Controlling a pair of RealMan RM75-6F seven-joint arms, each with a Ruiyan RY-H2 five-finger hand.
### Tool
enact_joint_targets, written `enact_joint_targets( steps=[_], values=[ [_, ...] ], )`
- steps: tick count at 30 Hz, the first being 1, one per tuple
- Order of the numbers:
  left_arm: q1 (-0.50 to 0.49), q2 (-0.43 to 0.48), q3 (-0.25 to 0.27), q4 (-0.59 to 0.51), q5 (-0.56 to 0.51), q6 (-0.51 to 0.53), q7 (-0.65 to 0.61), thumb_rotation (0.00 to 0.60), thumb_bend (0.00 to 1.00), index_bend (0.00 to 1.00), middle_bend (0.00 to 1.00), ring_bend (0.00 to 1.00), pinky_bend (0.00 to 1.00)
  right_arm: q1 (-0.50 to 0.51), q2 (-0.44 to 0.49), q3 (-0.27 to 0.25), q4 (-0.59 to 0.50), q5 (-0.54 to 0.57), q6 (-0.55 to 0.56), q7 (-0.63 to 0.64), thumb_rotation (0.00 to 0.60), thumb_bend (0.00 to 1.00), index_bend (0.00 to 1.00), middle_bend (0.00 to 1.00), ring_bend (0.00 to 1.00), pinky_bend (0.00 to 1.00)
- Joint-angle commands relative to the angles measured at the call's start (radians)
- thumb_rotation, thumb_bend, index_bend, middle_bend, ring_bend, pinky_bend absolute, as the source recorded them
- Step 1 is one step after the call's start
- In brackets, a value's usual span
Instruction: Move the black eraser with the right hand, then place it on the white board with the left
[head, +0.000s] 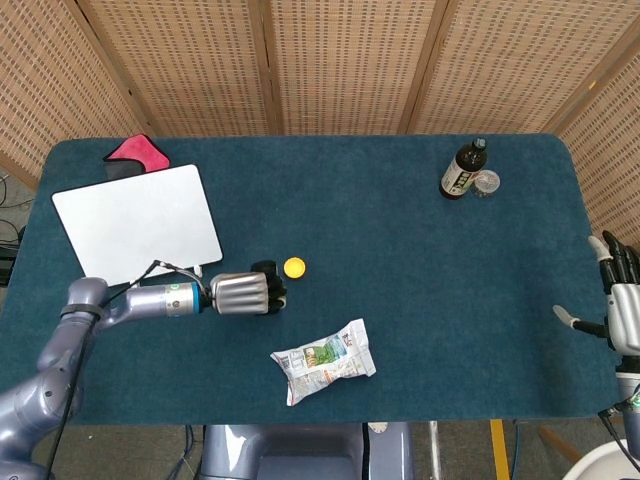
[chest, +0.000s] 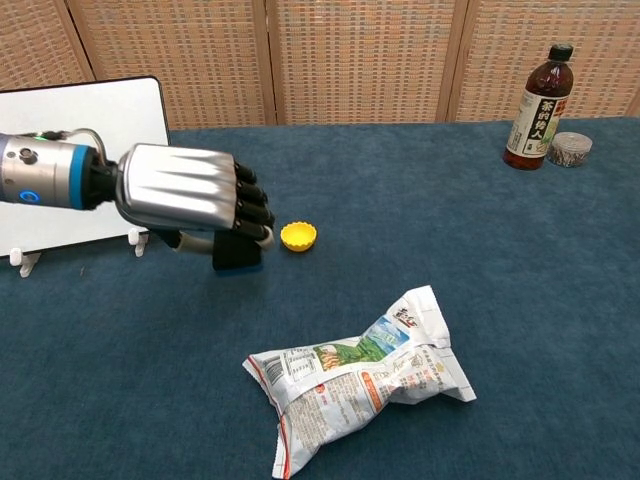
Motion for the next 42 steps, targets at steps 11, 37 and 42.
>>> enact_joint_targets(
  steps=[11, 37, 42],
  values=[
    [0.227, 0.214, -0.107, -0.041, -0.216, -0.008, 0.255, 0.6, 0.48, 0.67, 0.41, 0.43, 0.42, -0.008, 0.017, -0.01, -0.036, -0.039, 0.011, 0.016, 0.6, 0.0, 0.0, 0.0, 0.0, 0.01],
    [0.279, 0.09, -0.173, 0.069, -0.353, -0.194, 0.373, 0.6, 0.0, 0.01, 0.0, 0.0, 0.0, 0.0, 0.027, -0.022, -0.065, -0.056, -0.023, 0.009, 0.6, 0.0, 0.0, 0.0, 0.0, 0.01],
    [0.281, 0.106, -0.162, 0.05, -0.346, -0.167, 0.358, 0.6, 0.0, 0.0, 0.0, 0.0, 0.0, -0.001, 0.031, -0.022, -0.068, -0.058, -0.021, 0.007, 0.6, 0.0, 0.0, 0.0, 0.0, 0.01]
  ],
)
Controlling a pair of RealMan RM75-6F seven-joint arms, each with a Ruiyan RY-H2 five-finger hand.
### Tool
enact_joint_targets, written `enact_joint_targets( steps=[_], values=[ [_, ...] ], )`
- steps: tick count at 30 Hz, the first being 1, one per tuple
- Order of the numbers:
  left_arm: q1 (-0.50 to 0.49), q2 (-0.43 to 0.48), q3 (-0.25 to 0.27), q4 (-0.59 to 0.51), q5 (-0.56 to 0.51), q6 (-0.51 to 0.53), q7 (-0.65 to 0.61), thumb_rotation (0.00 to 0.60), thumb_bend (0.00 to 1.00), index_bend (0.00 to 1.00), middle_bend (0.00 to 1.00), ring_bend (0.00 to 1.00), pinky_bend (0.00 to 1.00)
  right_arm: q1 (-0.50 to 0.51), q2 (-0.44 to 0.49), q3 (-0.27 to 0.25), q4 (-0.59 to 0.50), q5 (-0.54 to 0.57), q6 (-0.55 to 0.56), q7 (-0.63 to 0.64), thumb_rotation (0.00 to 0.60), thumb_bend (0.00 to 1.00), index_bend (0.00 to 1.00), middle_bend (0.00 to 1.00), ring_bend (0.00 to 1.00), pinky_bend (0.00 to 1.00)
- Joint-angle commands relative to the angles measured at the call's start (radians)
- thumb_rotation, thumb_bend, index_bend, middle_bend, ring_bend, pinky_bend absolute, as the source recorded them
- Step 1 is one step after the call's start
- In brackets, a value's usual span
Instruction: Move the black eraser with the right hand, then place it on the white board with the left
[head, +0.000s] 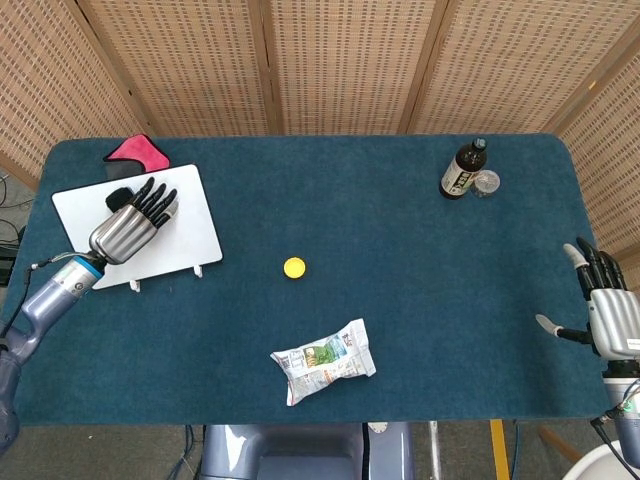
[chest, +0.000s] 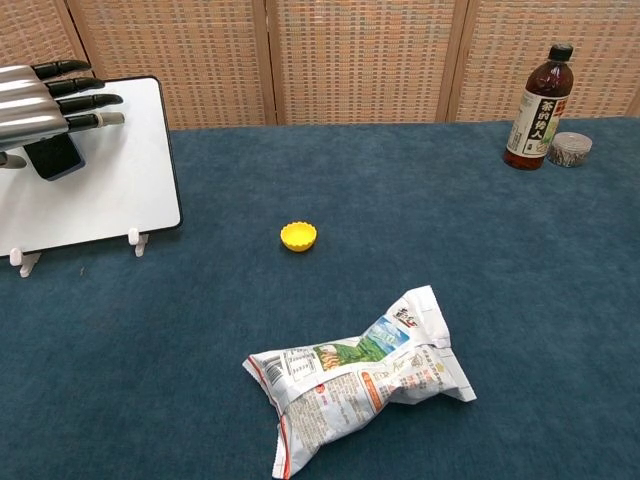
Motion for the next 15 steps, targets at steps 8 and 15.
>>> enact_joint_targets(
  steps=[8, 15],
  values=[
    [0.044, 0.08, 0.03, -0.068, 0.034, 0.241, -0.19, 0.6, 0.0, 0.0, 0.0, 0.0, 0.0, 0.001, 0.005, -0.002, -0.007, -0.007, -0.002, 0.0, 0.6, 0.0, 0.0, 0.0, 0.0, 0.01],
    [0.152, 0.194, -0.068, -0.368, -0.09, 0.391, -0.423, 0.6, 0.0, 0.0, 0.0, 0.0, 0.0, -0.004, 0.01, -0.01, -0.025, -0.023, 0.011, -0.031, 0.6, 0.0, 0.0, 0.0, 0.0, 0.01]
  ],
)
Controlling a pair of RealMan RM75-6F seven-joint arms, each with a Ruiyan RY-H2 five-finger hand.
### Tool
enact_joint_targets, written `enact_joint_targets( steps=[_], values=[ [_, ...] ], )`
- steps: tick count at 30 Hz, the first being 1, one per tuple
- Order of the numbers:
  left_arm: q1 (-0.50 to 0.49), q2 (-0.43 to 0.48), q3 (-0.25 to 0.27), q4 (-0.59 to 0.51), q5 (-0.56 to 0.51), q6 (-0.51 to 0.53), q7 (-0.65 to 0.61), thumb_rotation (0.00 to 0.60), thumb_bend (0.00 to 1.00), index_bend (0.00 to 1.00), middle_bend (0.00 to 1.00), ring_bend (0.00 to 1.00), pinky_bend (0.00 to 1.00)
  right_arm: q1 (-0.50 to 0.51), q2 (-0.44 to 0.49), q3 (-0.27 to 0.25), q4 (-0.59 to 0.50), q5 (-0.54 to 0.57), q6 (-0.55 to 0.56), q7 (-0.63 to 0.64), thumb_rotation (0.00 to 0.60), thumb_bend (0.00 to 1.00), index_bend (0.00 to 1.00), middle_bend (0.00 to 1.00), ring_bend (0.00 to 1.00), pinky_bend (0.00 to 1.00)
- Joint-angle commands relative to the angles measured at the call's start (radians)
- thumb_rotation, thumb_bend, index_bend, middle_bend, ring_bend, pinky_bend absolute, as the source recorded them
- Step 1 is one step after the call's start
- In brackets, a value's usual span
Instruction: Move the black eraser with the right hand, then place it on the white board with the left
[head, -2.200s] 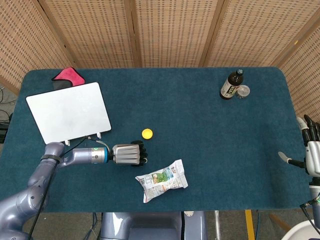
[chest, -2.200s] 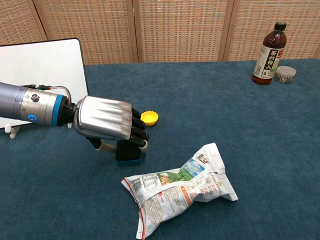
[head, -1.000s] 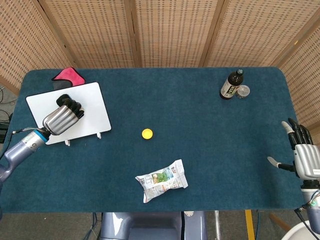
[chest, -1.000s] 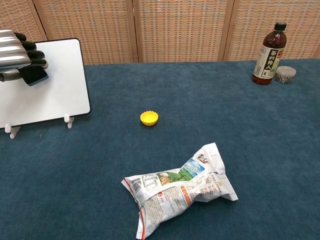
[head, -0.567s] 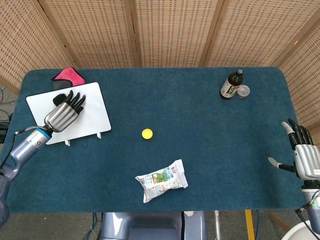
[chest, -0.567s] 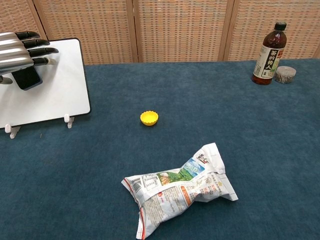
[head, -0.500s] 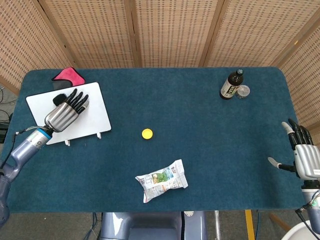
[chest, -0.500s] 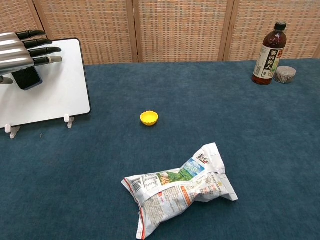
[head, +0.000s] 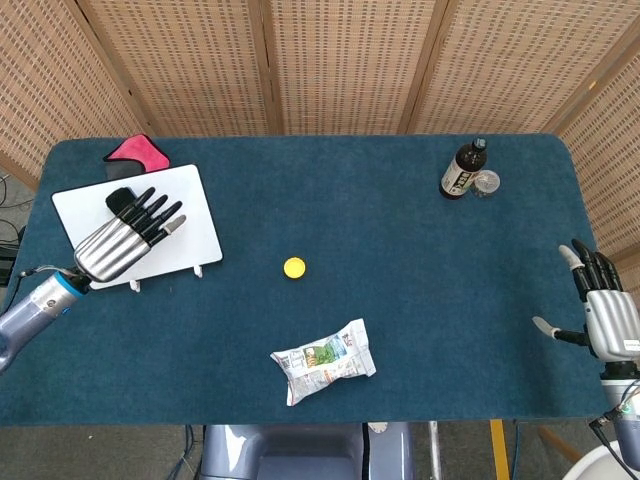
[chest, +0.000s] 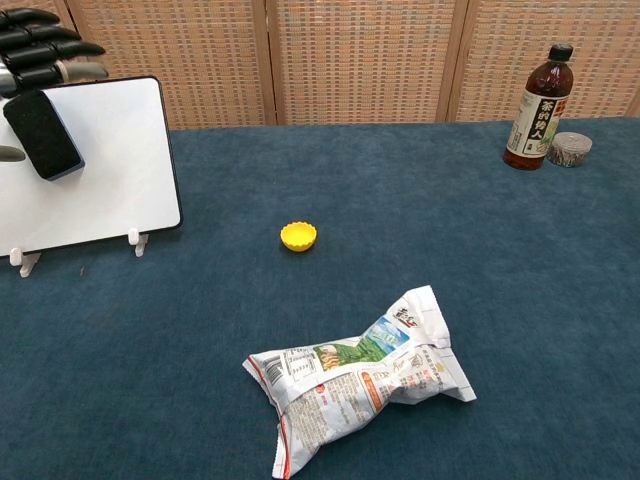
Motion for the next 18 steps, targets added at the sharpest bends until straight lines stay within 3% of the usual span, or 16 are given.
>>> enact_joint_targets(
  steps=[1, 3, 6, 9, 12, 18],
  values=[
    [0.09, 0.104, -0.074, -0.274, -0.106, 0.031, -0.143, 0.6, 0.0, 0.0, 0.0, 0.0, 0.0, -0.004, 0.002, -0.004, -0.008, -0.007, 0.01, -0.026, 0.6, 0.0, 0.0, 0.0, 0.0, 0.01],
    [0.109, 0.161, -0.081, -0.414, -0.134, 0.001, -0.126, 0.6, 0.0, 0.0, 0.0, 0.0, 0.0, -0.008, 0.001, -0.006, -0.014, -0.01, 0.018, -0.057, 0.6, 0.0, 0.0, 0.0, 0.0, 0.01],
    [0.162, 0.322, -0.097, -0.803, -0.246, -0.095, 0.026, 0.6, 0.0, 0.0, 0.0, 0.0, 0.0, -0.018, -0.009, -0.007, -0.032, -0.013, 0.047, -0.149, 0.6, 0.0, 0.0, 0.0, 0.0, 0.01],
    [0.208, 0.418, -0.115, -1.101, -0.364, -0.14, 0.167, 0.6, 0.0, 0.0, 0.0, 0.0, 0.0, -0.025, -0.02, -0.005, -0.053, -0.009, 0.063, -0.202, 0.6, 0.0, 0.0, 0.0, 0.0, 0.01],
    [0.258, 0.426, -0.131, -1.229, -0.454, -0.132, 0.232, 0.6, 0.0, 0.0, 0.0, 0.0, 0.0, -0.032, -0.017, -0.008, -0.073, -0.007, 0.068, -0.223, 0.6, 0.0, 0.0, 0.0, 0.0, 0.01],
    [0.339, 0.366, -0.136, -1.26, -0.498, -0.079, 0.244, 0.6, 0.0, 0.0, 0.0, 0.0, 0.0, -0.045, -0.009, -0.013, -0.093, -0.016, 0.086, -0.226, 0.6, 0.0, 0.0, 0.0, 0.0, 0.01]
  ],
)
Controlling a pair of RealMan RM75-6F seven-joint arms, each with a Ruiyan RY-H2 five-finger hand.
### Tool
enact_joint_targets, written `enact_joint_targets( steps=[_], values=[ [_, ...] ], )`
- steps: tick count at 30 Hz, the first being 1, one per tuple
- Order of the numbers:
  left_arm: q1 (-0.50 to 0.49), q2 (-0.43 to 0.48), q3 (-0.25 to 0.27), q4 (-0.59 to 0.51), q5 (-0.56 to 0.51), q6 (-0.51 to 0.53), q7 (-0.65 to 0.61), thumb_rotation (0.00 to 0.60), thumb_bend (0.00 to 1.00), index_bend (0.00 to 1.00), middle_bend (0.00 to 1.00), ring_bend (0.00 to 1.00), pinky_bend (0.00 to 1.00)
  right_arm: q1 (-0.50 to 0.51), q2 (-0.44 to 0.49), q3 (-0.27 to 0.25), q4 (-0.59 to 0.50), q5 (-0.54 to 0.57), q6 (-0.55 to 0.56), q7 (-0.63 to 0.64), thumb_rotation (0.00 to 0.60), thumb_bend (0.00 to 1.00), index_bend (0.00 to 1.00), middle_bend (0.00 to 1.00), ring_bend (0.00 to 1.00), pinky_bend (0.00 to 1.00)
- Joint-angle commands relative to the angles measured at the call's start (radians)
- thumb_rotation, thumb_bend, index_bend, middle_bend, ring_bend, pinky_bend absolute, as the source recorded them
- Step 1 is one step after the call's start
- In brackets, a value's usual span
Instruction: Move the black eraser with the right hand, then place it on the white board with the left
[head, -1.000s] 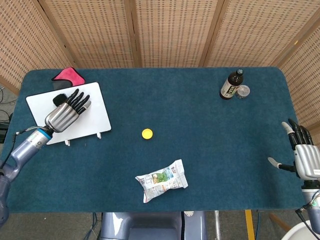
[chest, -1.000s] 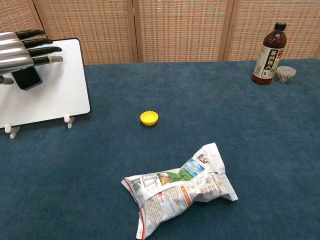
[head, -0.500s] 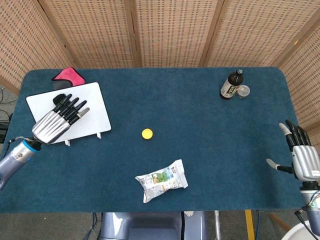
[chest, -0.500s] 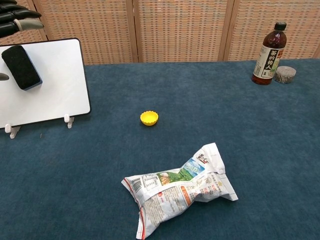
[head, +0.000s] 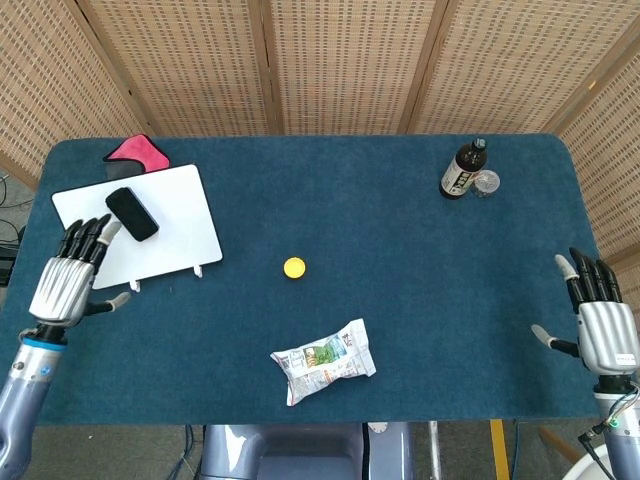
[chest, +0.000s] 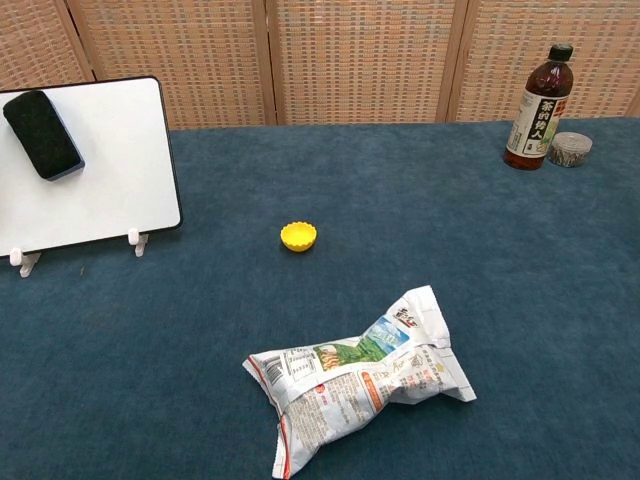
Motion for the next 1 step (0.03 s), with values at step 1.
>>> enact_joint_targets(
  steps=[1],
  values=[
    [0.096, 0.009, -0.021, -0.066, -0.072, 0.009, 0.054, 0.6, 0.0, 0.0, 0.0, 0.0, 0.0, -0.006, 0.003, -0.002, -0.005, -0.005, 0.007, 0.003, 0.6, 0.0, 0.0, 0.0, 0.0, 0.01]
  ],
)
